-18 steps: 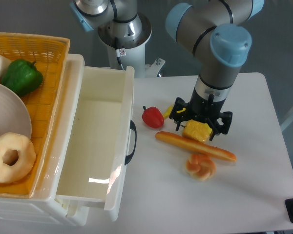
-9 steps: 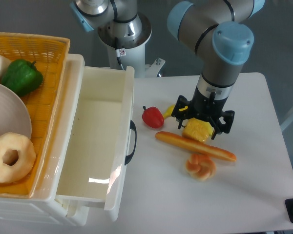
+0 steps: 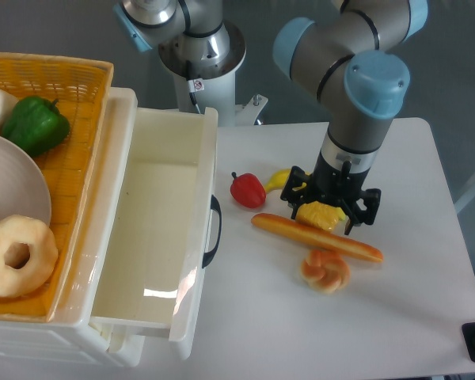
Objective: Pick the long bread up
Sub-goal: 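Move the open gripper over the long bread and lower onto it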
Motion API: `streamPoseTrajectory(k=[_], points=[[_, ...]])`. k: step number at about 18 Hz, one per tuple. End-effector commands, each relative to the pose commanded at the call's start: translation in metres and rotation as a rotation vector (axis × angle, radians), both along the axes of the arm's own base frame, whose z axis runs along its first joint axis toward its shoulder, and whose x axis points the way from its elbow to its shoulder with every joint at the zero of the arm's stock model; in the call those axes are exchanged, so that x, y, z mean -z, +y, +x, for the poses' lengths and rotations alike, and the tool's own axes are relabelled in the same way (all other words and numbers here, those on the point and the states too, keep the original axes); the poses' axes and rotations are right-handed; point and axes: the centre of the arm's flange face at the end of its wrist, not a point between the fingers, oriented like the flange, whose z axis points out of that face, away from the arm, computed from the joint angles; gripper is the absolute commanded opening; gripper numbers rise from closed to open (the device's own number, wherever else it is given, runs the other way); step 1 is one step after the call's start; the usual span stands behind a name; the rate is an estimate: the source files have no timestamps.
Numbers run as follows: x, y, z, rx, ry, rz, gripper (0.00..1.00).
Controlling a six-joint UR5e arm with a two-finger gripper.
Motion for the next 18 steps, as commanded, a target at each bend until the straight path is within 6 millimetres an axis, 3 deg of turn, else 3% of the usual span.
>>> streamPoseTrajectory(k=[13,18], points=[[0.082,-0.011,-0.016,0.43,0.033,-0.195,1.0],[0.114,-0.011,-0.024,0.67,0.035,-0.236,1.0]])
